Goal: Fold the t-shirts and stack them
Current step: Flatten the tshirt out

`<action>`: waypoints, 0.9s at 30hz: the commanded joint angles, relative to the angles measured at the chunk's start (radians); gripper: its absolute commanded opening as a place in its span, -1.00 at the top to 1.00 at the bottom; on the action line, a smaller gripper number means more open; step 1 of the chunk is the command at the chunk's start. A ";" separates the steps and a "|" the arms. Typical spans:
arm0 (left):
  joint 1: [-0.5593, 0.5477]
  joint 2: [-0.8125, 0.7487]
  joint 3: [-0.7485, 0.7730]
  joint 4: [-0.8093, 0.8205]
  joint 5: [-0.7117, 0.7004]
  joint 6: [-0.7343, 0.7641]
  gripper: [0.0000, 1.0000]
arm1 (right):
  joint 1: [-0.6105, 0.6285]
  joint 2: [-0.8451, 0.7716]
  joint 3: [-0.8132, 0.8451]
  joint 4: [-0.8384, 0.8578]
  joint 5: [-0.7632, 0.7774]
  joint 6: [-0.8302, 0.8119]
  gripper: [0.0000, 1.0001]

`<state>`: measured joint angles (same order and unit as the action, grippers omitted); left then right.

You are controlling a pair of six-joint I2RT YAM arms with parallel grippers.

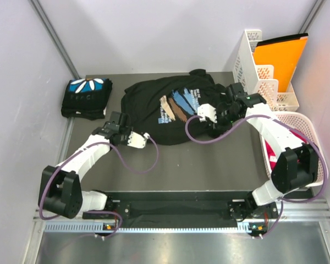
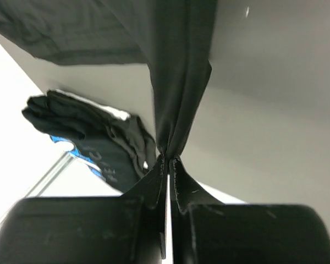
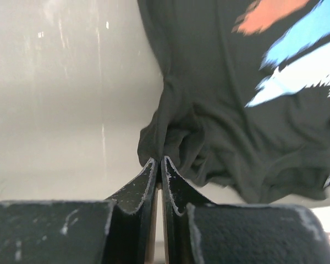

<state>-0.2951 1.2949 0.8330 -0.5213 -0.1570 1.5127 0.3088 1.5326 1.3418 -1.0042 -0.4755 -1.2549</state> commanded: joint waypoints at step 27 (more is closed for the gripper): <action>0.031 0.205 0.314 -0.145 -0.236 -0.111 -0.85 | -0.019 0.012 0.057 0.159 0.106 0.216 -0.20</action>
<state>-0.2680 1.4975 1.0489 -0.6701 -0.3725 1.4460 0.3702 1.5696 1.4189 -0.9192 -0.3851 -1.1622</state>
